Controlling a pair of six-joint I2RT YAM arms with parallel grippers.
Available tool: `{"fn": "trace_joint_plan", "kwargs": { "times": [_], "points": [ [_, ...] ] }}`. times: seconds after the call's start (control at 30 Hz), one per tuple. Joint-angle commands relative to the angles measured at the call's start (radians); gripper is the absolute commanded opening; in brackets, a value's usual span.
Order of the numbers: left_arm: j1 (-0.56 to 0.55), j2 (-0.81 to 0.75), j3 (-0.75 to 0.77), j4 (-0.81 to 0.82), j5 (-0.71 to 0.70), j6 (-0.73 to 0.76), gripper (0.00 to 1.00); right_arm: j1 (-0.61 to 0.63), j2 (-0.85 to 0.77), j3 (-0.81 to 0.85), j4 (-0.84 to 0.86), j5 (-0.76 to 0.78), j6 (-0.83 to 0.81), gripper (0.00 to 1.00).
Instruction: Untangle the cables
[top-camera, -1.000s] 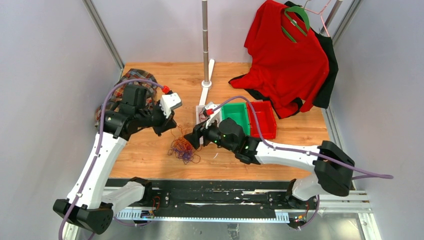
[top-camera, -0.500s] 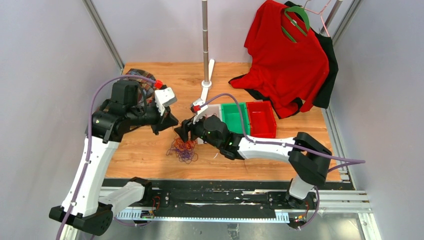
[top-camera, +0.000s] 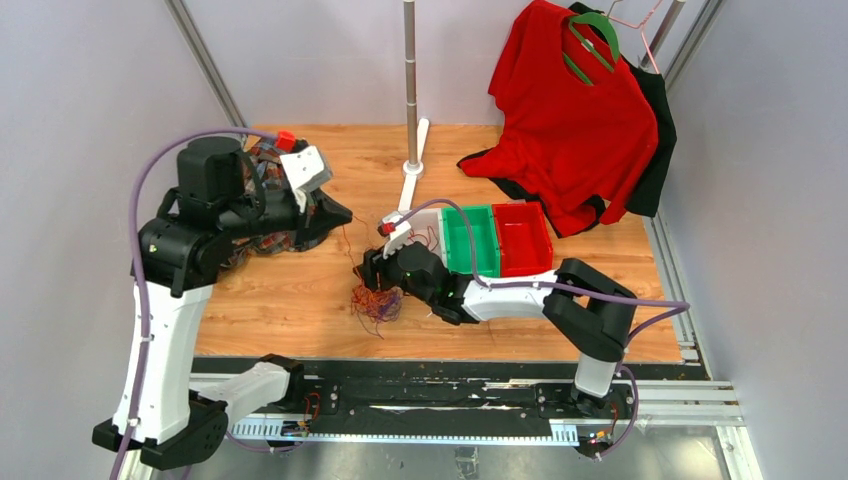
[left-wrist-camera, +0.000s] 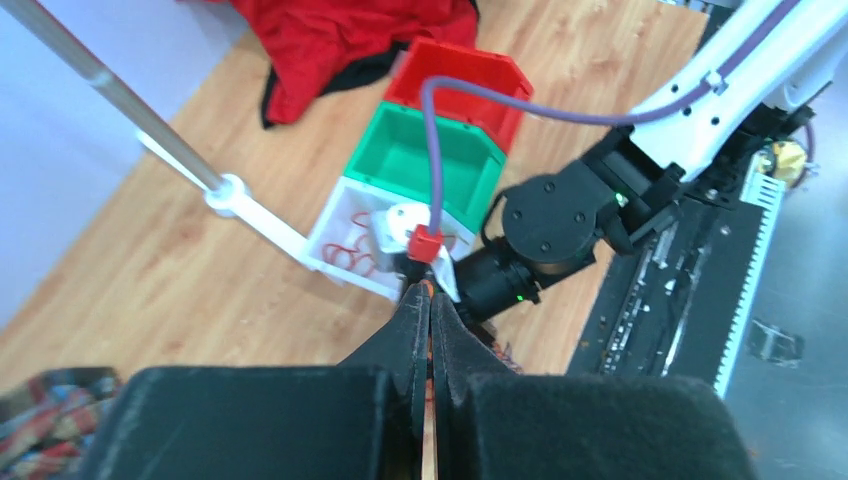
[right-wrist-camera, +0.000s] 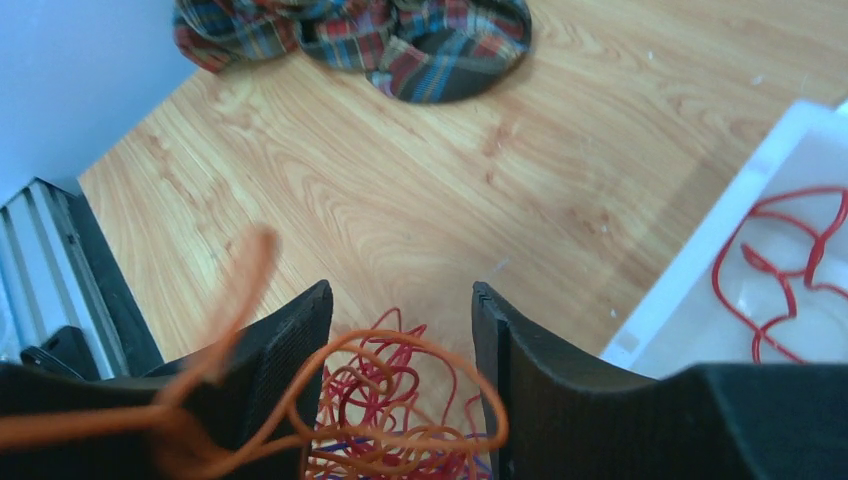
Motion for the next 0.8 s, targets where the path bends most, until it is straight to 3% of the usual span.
{"fn": "trace_joint_plan", "kwargs": {
  "times": [0.0, 0.23, 0.37, 0.77],
  "points": [
    [-0.004, 0.033, 0.152, 0.015, -0.046, 0.015, 0.00, 0.026, 0.035, -0.069, 0.047, 0.043, 0.037, 0.53],
    [-0.004, 0.104, 0.402, 0.019, -0.179, 0.099, 0.00, 0.039, 0.064, -0.149, 0.098, 0.082, 0.046, 0.54],
    [-0.004, 0.092, 0.421, 0.149, -0.261, 0.088, 0.00, 0.044, 0.060, -0.162, 0.102, 0.080, 0.040, 0.54],
    [-0.004, 0.017, 0.253, 1.004, -0.709, 0.087, 0.00, 0.062, 0.079, -0.159, 0.075, 0.058, 0.048, 0.54]
  ]
}}
